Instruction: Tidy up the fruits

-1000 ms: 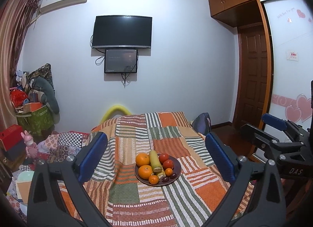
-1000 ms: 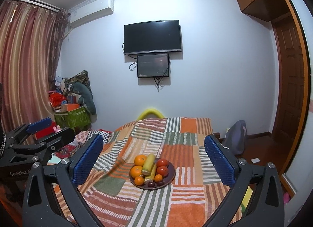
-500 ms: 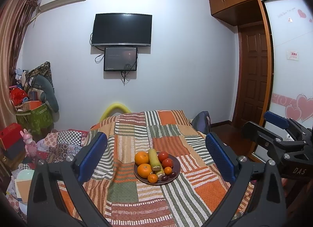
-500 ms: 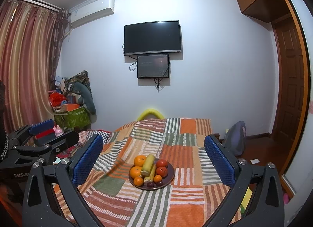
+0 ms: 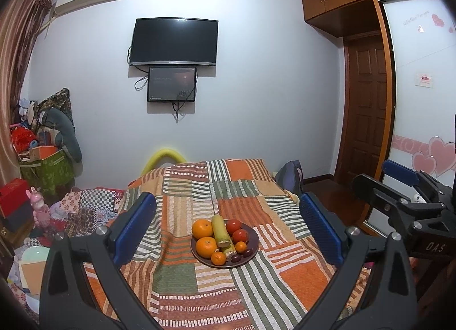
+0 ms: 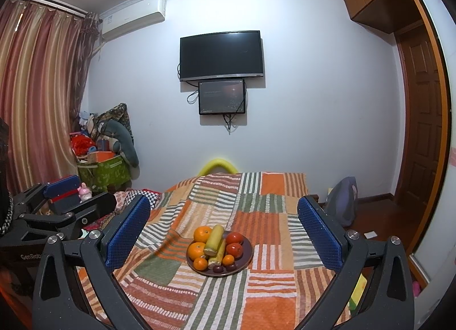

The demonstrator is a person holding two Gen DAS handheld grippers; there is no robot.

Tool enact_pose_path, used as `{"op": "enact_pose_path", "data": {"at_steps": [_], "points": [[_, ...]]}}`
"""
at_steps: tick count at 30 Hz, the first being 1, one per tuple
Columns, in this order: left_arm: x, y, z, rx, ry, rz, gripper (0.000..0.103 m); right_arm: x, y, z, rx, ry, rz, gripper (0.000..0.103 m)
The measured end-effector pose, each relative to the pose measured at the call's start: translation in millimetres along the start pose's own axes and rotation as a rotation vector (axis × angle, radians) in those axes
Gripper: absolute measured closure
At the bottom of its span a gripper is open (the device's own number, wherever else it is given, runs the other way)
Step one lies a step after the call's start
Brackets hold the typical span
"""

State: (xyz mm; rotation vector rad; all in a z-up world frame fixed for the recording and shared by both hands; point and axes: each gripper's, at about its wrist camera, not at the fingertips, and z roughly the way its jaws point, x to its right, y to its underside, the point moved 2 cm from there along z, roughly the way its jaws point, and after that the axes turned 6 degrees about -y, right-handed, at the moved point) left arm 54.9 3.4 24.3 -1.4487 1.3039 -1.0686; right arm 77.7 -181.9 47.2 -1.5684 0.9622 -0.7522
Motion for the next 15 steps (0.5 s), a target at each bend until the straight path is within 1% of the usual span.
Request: {"op": "enact_pose_path", "data": {"at_steps": [6, 15], "points": [[-0.6, 1.2, 1.2, -0.005, 0.014, -0.005, 0.001, -0.4, -0.3, 0.2, 0.000, 0.003, -0.001, 0.000], [-3.4, 2.1, 3.3, -0.007, 0.014, -0.007, 0.001, -0.4, 1.3, 3.8, -0.011, 0.002, 0.002, 0.000]]}}
